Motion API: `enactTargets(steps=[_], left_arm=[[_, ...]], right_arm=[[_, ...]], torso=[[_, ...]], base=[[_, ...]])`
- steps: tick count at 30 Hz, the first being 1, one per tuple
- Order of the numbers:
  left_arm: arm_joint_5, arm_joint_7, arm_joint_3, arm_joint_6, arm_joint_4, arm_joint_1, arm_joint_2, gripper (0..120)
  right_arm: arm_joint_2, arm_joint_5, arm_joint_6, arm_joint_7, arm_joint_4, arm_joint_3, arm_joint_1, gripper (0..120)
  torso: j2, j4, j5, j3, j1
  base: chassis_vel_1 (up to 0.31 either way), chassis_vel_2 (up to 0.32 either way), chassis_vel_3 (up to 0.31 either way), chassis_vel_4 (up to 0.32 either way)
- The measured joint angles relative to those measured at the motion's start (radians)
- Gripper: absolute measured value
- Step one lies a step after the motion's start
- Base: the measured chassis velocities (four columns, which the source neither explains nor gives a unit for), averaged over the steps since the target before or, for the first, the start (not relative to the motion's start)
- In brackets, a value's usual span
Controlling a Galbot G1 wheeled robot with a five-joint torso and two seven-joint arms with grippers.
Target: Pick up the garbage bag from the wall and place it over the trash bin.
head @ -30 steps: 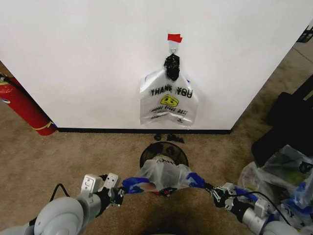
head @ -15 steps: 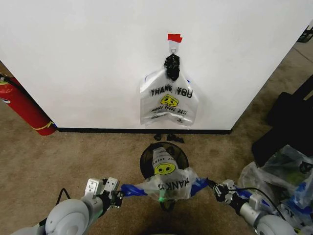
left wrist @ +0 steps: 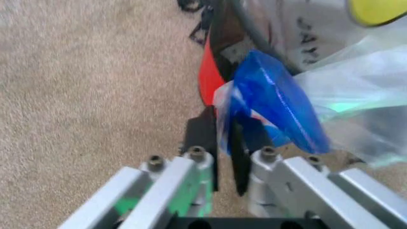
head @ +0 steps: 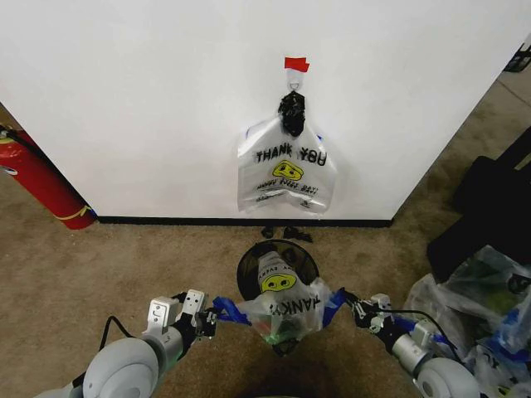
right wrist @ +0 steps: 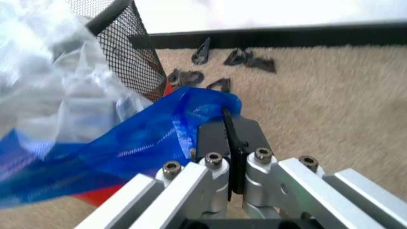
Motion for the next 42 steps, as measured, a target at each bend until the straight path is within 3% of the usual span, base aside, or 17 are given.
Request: enactTargets(steps=[2, 8, 10, 13, 15, 17, 23, 25, 26, 31, 39, 42], left_arm=[[0.0, 0.0, 0.0, 0.0, 0.0, 0.0, 0.0, 8], [0.034, -0.014, -0.025, 0.013, -0.046, 0.032, -0.003, 36], [0.038, -0.015, -0.026, 0.015, -0.049, 0.035, -0.004, 36], [0.063, -0.028, -0.032, 0.025, -0.068, 0.051, -0.009, 55], [0.086, -0.059, -0.038, 0.048, -0.096, 0.076, -0.02, 64], [0.089, -0.067, -0.04, 0.053, -0.104, 0.084, -0.023, 68], [0.15, -0.142, -0.094, 0.065, -0.167, 0.237, -0.061, 94], [0.153, -0.144, -0.097, 0.064, -0.167, 0.244, -0.062, 94], [0.185, -0.151, -0.12, 0.052, -0.168, 0.302, -0.076, 98], [0.234, -0.15, -0.19, 0.038, -0.168, 0.407, -0.12, 100], [0.232, -0.154, -0.295, 0.092, -0.166, 0.485, -0.12, 100], [0.228, -0.054, -0.309, -0.011, -0.165, 0.392, -0.121, 100]], right_arm=[[0.0, 0.0, 0.0, 0.0, 0.0, 0.0, 0.0, 0], [0.004, -0.089, 0.081, -0.045, -0.014, 0.028, -0.02, 9], [0.004, -0.096, 0.087, -0.049, -0.015, 0.03, -0.022, 12], [0.007, -0.132, 0.124, -0.071, -0.02, 0.043, -0.031, 26], [0.014, -0.174, 0.173, -0.096, -0.025, 0.057, -0.043, 36], [0.017, -0.186, 0.19, -0.102, -0.026, 0.062, -0.046, 38], [0.042, -0.337, 0.401, -0.18, -0.062, 0.11, -0.078, 65], [0.043, -0.339, 0.404, -0.181, -0.063, 0.111, -0.078, 65], [0.049, -0.351, 0.442, -0.198, -0.073, 0.125, -0.085, 74], [0.059, -0.325, 0.507, -0.225, -0.086, 0.159, -0.107, 95], [0.061, -0.246, 0.523, -0.261, -0.051, 0.179, -0.111, 100], [0.095, -0.206, 0.535, -0.221, 0.011, 0.2, -0.14, 100]], torso=[[0.0, 0.0, 0.0, 0.0, 0.0], [0.0, -0.0001, 0.0003, 0.0, 0.0], [0.0, -0.0001, 0.0003, 0.0, 0.0], [0.0, 0.0, 0.0002, 0.0, 0.0], [0.0, -0.0001, 0.0002, 0.0, 0.0], [0.0, -0.0001, 0.0002, 0.0, 0.0], [0.0, 0.0001, 0.0002, 0.0, 0.0], [0.0, 0.0001, 0.0002, 0.0, 0.0], [0.0, 0.0001, 0.0002, 0.0, 0.0], [0.0, 0.0, 0.0002, 0.0, 0.0], [0.0, 0.0001, 0.0001, 0.0, 0.0], [0.0, -0.0001, -0.0001, 0.0, 0.0]], base=[[0.0, 0.0, 0.0, 0.0], [0.0, 0.0, 0.0, 0.0], [0.0, 0.0, 0.0, 0.0], [0.0, 0.0, 0.0, 0.0], [0.0, 0.0, 0.0, 0.0], [0.0, 0.0, 0.0, 0.0], [0.0, 0.0, 0.0, 0.0], [0.0, 0.0, 0.0, 0.0], [0.0, 0.0, 0.0, 0.0], [0.0, 0.0, 0.0, 0.0], [0.0, 0.0, 0.0, 0.0], [0.0, 0.0, 0.0, 0.0]])
